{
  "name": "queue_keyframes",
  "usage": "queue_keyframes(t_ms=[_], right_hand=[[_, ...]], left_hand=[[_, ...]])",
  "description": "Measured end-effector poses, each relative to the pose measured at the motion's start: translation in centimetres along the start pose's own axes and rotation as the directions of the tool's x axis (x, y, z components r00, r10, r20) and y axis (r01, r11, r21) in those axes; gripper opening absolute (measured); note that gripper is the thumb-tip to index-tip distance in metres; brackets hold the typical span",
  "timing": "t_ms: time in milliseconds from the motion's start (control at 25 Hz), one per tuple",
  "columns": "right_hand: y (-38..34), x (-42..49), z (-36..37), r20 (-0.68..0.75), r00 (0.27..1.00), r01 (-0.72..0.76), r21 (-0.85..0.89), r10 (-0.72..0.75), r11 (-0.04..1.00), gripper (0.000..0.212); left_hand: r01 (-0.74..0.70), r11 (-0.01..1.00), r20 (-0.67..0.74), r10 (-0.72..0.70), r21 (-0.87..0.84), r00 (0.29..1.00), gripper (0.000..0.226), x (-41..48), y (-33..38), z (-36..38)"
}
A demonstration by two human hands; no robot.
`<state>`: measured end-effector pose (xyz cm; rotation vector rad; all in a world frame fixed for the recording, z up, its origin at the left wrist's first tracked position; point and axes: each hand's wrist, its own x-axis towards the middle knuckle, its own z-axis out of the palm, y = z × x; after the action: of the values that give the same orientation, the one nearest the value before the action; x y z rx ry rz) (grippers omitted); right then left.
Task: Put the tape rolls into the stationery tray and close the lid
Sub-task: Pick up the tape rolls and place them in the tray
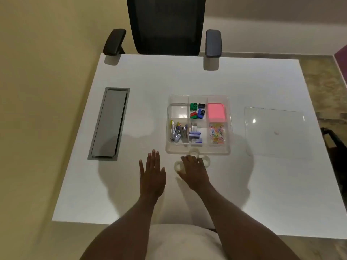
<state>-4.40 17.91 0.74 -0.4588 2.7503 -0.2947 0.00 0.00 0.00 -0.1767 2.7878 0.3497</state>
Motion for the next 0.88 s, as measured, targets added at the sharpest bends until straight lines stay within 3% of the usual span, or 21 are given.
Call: queue_keyframes(t_ms=[120,280,600,880], right_hand=[[-0.6,1.3,0.9,0.048,0.998,-0.044,-0.001,0.044,0.999,0.060],[-0.9,2.4,1.3,0.039,0.999,-0.034,-0.060,0.036,0.998,0.045],[-0.9,5.3,-0.3,-0.231,0.968,0.119,0.066,-0.101,0.991,0.060],[0.9,15.4,-7.3,-0.263,0.965,0.059,0.138,-0.021,0.989,0.060]], left_hand=[[0.032,0.999,0.035,-0.033,0.013,0.999,0.065,1.1,-0.9,0.4],[0.017,0.999,0.055,-0.015,-0.040,0.998,0.065,2.8,-1.1,0.7],[-0.012,0.992,0.139,0.029,-0.123,0.990,0.076,7.6,0.1,0.0],[0.029,0.992,0.149,-0.011,-0.122,0.989,0.085,9.0,-0.7,0.5]])
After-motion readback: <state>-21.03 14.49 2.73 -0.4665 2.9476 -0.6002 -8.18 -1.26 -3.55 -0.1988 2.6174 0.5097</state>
